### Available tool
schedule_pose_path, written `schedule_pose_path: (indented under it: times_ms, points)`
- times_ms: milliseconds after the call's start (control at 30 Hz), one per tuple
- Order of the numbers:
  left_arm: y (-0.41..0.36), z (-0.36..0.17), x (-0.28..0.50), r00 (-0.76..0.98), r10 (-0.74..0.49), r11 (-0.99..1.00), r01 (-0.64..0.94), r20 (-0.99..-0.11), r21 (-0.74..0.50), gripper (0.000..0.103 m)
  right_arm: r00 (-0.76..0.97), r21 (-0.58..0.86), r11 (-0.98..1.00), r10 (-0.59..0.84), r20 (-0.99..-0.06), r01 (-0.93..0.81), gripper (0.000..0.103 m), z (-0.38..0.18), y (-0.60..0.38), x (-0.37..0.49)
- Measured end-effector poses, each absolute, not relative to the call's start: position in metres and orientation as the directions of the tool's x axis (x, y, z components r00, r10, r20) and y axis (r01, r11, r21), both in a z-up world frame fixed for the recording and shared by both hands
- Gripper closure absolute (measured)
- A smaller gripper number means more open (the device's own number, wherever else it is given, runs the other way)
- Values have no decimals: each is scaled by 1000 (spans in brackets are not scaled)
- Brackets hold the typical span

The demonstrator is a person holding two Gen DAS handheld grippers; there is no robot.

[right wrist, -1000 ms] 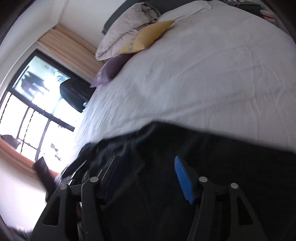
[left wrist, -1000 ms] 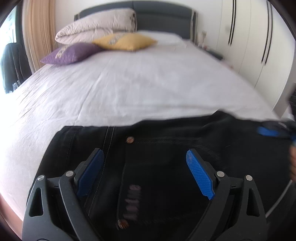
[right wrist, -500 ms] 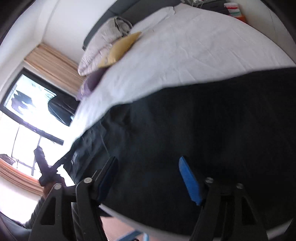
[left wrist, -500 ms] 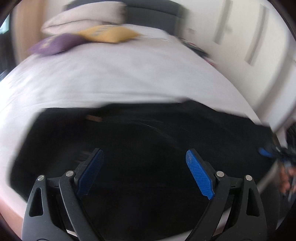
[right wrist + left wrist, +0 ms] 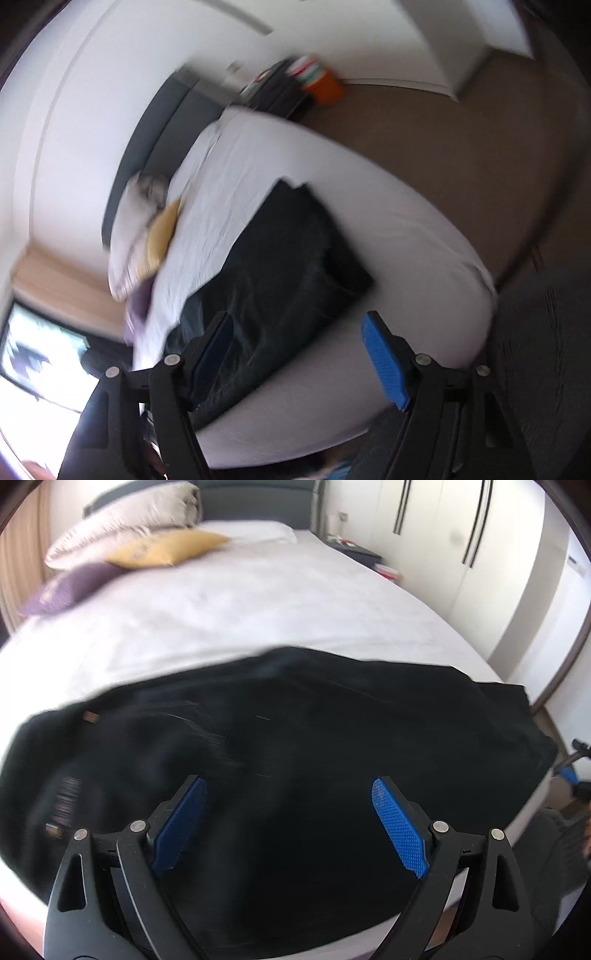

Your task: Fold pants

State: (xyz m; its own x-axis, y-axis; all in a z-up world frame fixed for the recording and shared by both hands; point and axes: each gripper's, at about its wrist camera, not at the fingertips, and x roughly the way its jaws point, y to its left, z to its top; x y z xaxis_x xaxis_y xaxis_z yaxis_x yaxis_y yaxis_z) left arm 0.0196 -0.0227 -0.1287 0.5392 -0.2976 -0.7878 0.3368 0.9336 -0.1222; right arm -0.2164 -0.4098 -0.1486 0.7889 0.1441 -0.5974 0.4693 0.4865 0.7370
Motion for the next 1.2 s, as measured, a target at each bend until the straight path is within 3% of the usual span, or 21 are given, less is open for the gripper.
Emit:
schedule_pose_path:
  times_ms: [300, 467, 600, 800, 900, 967, 1033, 1200]
  points:
    - [-72, -122, -28, 468, -395, 887, 418, -790, -196, 12, 786, 775, 346, 147, -601, 529, 27, -195, -411, -214]
    - [-76, -121, -40, 440, -416, 882, 406, -796, -237, 12, 835, 814, 316, 105, -540, 487, 21, -201, -416, -210]
    - [-80, -122, -43, 430, -427, 875, 418, -796, -244, 12, 875, 854, 280, 81, -477, 439, 21, -204, -423, -202]
    - [-87, -130, -38, 405, -442, 865, 428, -800, -262, 12, 872, 851, 267, 71, -485, 451, 26, -203, -435, -182]
    - [-91, -133, -36, 394, -452, 860, 430, -800, -274, 12, 866, 848, 270, 89, -493, 455, 42, -204, -435, -175]
    - [-93, -134, -36, 390, -458, 856, 435, -799, -278, 12, 864, 857, 259, 127, -487, 446, 66, -209, -434, -166]
    - [-95, -134, -35, 388, -462, 854, 437, -797, -282, 12, 862, 861, 258, 152, -484, 438, 77, -212, -431, -162]
    - [-93, -135, -30, 380, -474, 853, 422, -794, -307, 12, 872, 873, 247, 155, -464, 421, 86, -213, -431, -164]
